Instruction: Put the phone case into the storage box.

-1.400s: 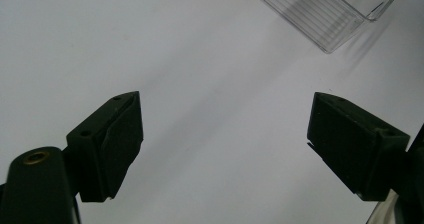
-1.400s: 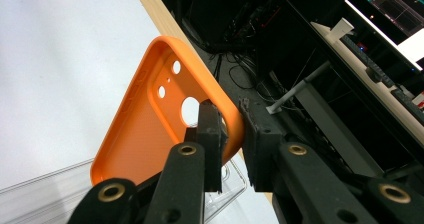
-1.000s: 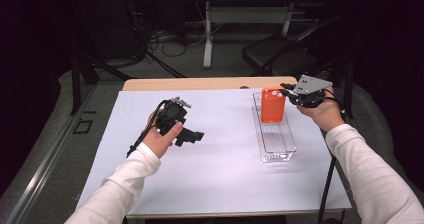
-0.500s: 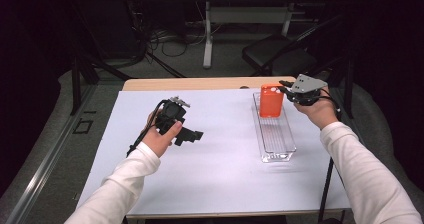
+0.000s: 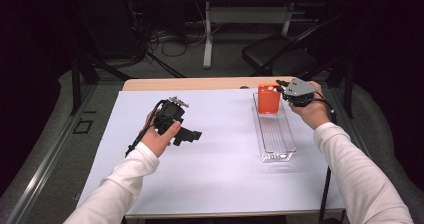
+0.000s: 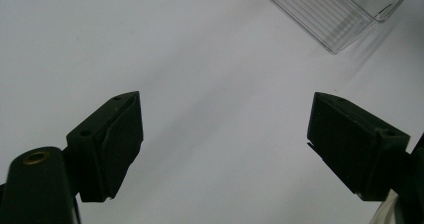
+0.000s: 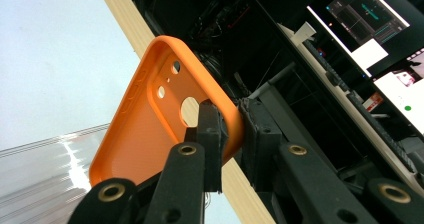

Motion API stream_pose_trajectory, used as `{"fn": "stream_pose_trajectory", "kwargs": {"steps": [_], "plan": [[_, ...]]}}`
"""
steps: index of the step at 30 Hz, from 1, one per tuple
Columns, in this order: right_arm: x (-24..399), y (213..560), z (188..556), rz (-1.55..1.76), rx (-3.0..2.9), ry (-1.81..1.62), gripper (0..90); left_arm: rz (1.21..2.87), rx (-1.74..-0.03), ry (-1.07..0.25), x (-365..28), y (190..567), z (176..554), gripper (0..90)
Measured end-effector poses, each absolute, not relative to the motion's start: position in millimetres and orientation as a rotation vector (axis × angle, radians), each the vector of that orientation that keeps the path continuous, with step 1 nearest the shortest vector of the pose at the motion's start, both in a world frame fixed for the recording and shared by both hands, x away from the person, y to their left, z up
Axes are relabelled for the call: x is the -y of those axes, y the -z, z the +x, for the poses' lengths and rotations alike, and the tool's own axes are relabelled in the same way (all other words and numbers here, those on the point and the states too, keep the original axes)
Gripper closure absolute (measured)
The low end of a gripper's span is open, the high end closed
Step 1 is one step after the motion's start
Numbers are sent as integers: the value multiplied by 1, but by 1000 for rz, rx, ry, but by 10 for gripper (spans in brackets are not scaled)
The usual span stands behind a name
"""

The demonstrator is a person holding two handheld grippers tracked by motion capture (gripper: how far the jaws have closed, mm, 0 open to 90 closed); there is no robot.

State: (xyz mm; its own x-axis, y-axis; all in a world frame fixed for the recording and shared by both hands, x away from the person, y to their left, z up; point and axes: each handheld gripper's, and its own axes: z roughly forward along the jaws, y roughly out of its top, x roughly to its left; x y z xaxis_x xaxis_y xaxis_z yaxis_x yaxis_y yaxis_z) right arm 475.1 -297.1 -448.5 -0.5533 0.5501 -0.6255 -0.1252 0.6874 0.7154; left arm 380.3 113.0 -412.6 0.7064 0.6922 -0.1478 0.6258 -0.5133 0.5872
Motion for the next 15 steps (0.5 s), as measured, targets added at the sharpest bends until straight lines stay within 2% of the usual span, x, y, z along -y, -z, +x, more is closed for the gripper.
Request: {"fn": "stream_pose_trajectory", "kwargs": {"steps": [15], "plan": [[292,460,486,336,-1931,-892,794,2281,-1019,-136,-117,414,379,150]]}}
